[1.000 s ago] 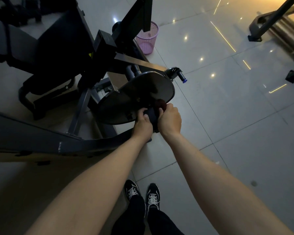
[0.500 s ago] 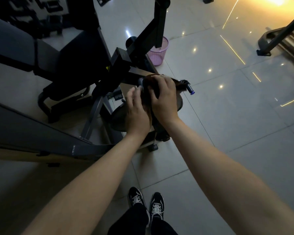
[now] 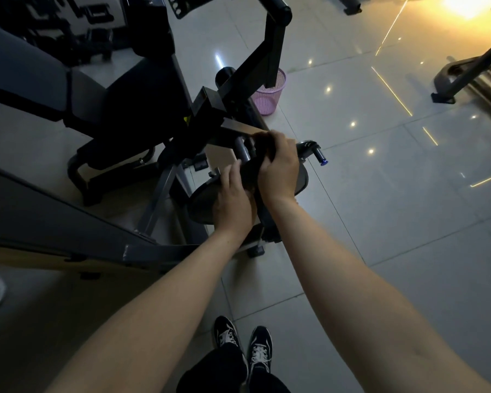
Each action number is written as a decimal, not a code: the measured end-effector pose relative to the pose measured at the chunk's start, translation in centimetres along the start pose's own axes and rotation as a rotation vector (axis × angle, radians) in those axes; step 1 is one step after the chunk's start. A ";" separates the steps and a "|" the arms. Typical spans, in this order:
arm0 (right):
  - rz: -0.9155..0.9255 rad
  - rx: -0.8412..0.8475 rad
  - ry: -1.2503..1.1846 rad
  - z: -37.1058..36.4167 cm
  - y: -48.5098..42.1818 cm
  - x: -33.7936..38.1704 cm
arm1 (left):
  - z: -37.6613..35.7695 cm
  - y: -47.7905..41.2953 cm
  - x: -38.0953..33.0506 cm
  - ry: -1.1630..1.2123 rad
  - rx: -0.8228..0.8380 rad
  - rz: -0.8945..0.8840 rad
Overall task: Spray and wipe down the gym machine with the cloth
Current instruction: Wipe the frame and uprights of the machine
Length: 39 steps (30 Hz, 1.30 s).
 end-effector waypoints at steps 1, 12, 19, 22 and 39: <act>-0.054 -0.043 -0.006 0.5 0.1 -0.4 | -0.1 0.0 0.0 0.038 0.002 0.016; -0.604 -0.152 0.085 8.6 9.8 -11.1 | -5.7 4.3 2.7 0.154 0.111 0.008; -0.900 0.110 -0.283 2.7 14.1 -13.5 | -10.7 3.2 6.5 0.174 0.293 0.311; -0.992 0.205 -0.275 1.6 14.3 -15.0 | -11.2 2.9 7.1 0.163 0.299 0.327; 0.023 0.516 0.480 0.1 13.2 -6.4 | -9.7 4.0 10.0 0.529 0.495 0.431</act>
Point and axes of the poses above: each hand's wrist, its own y-axis away from the middle knuckle, its own z-axis out of the back of the hand, x = y × z, the point moved 9 cm from there along -y, towards the middle knuckle, and after that the axes turned 15 degrees about z, right-handed, at the moved point
